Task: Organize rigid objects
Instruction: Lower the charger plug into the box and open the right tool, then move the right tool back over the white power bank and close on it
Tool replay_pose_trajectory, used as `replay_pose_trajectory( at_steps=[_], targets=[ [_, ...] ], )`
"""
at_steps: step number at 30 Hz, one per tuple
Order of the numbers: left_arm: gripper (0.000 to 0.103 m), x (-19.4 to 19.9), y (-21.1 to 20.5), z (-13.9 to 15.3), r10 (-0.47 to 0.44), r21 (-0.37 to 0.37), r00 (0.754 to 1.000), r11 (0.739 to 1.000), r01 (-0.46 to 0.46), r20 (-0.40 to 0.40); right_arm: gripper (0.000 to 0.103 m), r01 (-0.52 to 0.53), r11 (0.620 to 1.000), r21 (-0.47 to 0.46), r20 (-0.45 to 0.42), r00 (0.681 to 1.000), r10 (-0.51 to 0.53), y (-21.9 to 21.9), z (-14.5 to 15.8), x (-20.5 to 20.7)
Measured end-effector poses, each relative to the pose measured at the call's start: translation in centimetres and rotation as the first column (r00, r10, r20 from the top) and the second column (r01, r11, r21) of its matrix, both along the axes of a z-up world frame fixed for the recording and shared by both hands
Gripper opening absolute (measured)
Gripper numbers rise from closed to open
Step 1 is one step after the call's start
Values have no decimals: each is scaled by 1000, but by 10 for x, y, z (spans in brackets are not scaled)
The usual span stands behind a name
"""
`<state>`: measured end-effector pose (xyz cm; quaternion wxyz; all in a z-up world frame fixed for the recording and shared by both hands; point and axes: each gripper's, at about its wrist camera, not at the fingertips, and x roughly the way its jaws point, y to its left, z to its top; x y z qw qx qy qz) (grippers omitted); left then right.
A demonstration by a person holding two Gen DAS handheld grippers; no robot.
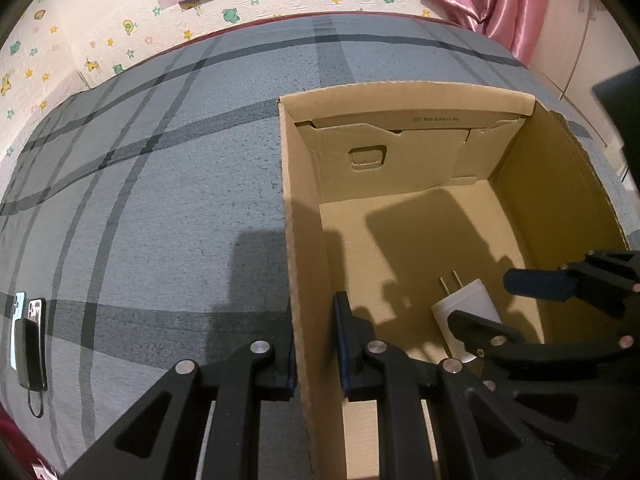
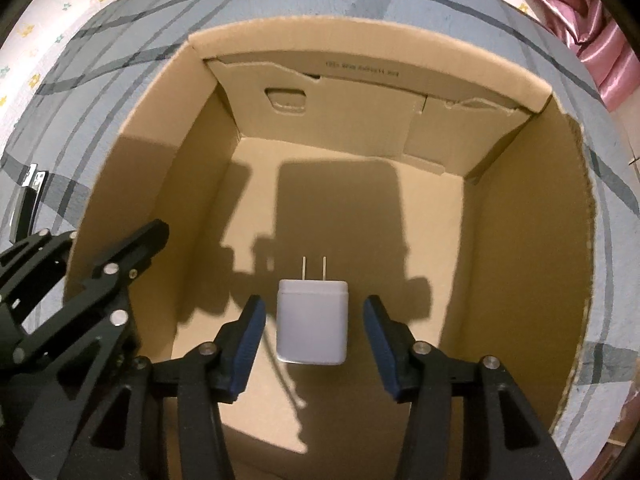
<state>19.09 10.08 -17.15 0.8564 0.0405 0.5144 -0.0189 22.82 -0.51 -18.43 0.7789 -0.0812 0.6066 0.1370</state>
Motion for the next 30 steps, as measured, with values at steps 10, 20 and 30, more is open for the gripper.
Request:
replay_pose_trajectory(
  at_steps=[10, 20, 30],
  targets=[
    [16, 0, -2, 1, 0, 14, 1000, 1000, 0, -1, 56, -3, 1000, -2, 72, 997, 4, 3, 31, -4],
    [16, 1, -4, 1, 0, 25, 1000, 1000, 0, -5, 71, 12, 1000, -11, 140, 990, -11, -14, 64, -10],
    [16, 1, -6, 1, 0, 32, 1000, 999, 0, -5, 96, 58, 998, 16, 216, 975, -60, -47, 98, -14]
  ],
)
